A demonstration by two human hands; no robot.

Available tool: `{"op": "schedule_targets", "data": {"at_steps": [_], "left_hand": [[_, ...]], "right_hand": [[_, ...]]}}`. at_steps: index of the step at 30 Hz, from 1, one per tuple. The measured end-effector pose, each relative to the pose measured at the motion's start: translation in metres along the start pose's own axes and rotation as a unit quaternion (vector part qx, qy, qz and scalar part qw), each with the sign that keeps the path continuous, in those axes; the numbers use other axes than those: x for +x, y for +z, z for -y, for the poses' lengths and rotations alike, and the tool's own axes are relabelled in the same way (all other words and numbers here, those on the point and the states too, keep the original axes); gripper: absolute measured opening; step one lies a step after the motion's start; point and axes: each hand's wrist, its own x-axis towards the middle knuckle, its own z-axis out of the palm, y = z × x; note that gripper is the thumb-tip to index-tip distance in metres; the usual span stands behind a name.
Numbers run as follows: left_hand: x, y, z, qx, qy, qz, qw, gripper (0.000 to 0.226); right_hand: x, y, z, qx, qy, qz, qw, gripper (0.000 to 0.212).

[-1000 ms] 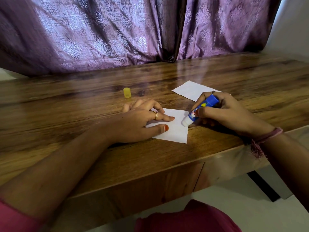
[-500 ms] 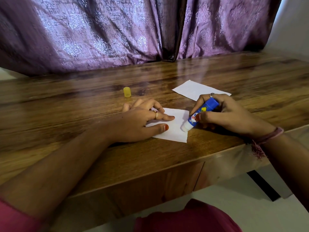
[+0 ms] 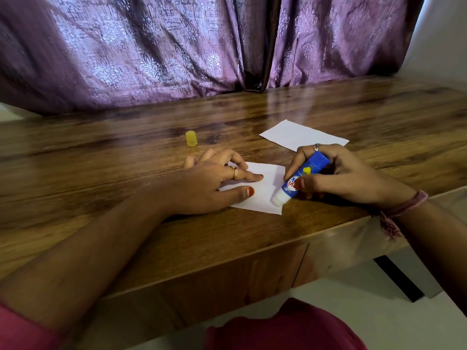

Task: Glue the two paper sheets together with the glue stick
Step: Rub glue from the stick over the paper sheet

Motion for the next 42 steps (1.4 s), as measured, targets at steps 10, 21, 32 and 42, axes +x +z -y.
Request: {"op": "schedule_targets", "data": {"at_steps": [10, 21, 32, 42], "left_hand": [[-0.0006, 0.0001, -0.0025, -0.005, -0.007, 0.0, 1.0, 0.043], [-0.0001, 0.0001, -0.0012, -0.005, -0.007, 0.002, 1.0, 0.044], [0.0007, 0.0013, 0.0002, 0.008, -0.002, -0.003, 1.0, 0.043], [0.0003, 0.0002, -0.0006, -0.001, -0.005, -0.003, 1.0, 0.042]], "right_hand": [[-0.0014, 0.0011, 0.0042, -0.007, 0.003, 0.019, 1.0, 0.01], [0.0003, 0.0003, 0.0031, -0.005, 0.003, 0.021, 1.0, 0.013], [-0.0003, 0.0006, 0.0029, -0.01, -0.002, 0.036, 0.999, 0.011], [0.0003, -0.0004, 0.0013, -0.004, 0.002, 0.025, 1.0, 0.01]]}}
